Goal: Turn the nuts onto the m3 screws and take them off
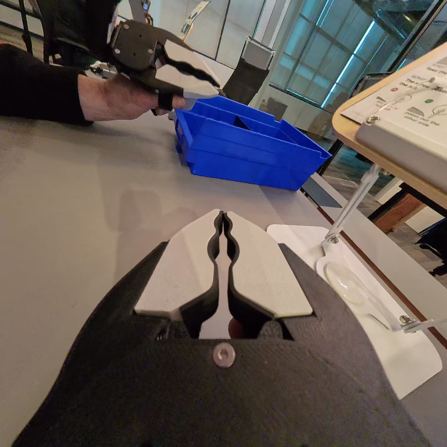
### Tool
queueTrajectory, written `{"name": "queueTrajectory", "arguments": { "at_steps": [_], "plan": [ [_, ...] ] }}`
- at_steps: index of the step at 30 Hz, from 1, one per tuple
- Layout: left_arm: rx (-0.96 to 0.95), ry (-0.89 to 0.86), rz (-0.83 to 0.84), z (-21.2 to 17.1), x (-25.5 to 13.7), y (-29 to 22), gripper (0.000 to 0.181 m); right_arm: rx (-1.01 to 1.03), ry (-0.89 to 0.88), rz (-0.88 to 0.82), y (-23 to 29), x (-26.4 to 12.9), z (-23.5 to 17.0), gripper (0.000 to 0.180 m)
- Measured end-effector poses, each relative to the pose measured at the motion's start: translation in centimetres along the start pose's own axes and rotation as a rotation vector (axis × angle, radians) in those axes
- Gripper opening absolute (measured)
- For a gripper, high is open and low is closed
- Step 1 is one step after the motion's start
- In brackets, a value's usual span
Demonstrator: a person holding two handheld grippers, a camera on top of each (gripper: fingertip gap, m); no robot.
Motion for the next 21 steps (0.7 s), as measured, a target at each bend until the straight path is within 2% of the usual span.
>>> {"name": "queueTrajectory", "arguments": {
  "at_steps": [5, 11, 16, 21],
  "plan": [
    [-0.05, 0.094, 0.044, -1.7, 1.1, 0.7, 0.011, 0.008, -0.015, 0.006, -0.2, 0.1, -0.2, 0.0],
    [-0.014, 0.08, 0.03, -1.5, 0.8, 0.4, 0.012, 0.042, -0.032, -0.037, -0.2, -0.8, -0.3, 0.0],
    [0.003, 0.013, 0.035, 0.0, -0.3, 0.2, 0.012, -0.029, -0.028, -0.033, 1.9, -0.8, 1.0, 0.0],
    [-0.005, -0.12, 0.083, 2.9, -2.5, 0.2, 0.01, -0.184, -0.028, -0.092, 3.7, -2.3, 3.6, 0.0]
  ]
}}
Point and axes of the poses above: each gripper's, where its closed fingertips meet, x out along the fingers, z out of its top, y = z × x across the jaws, the point moved 10 cm from there along -x, back along the fingers, and after that the axes turned 12 degrees about y, right-handed, at the moved point
